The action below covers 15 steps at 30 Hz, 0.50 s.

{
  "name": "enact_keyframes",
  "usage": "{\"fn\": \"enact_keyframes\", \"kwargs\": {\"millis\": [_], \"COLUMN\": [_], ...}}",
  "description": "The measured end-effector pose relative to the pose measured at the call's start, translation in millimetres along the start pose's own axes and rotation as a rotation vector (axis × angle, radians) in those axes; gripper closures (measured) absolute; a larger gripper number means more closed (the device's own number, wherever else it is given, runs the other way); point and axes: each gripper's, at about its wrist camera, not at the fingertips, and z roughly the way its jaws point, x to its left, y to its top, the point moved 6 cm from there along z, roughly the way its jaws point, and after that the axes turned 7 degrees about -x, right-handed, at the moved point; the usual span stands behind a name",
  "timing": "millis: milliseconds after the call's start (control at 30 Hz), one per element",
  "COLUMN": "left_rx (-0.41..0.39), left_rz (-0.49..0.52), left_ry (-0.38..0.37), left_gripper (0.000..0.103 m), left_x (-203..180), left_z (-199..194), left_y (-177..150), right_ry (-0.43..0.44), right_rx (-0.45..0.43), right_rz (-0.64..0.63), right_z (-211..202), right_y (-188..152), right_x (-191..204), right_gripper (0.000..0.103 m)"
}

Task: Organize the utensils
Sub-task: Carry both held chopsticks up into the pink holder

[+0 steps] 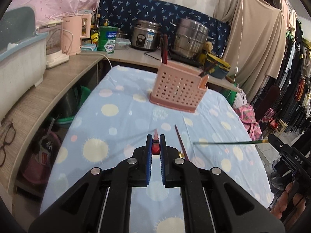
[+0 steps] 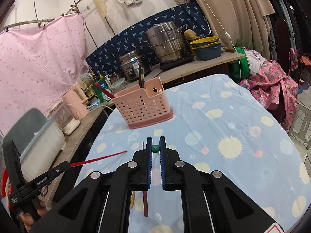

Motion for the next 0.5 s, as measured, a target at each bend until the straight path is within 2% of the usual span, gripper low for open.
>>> {"fn": "enact_keyframes", "kwargs": {"millis": [500], "left_rx": [-0.115], "left_rz": [0.034], "left_ry": [0.008], "left_gripper": [0.096], "left_x": [-10.5], "left_z": [14.5], "left_y": [80.4], "right_ry": [0.02], "right_rx": [-0.108], "right_rz": [-0.013], "right_z": [12.6], "right_y": [69.6], "right_x": [9.6], "right_gripper": [0.096]}}
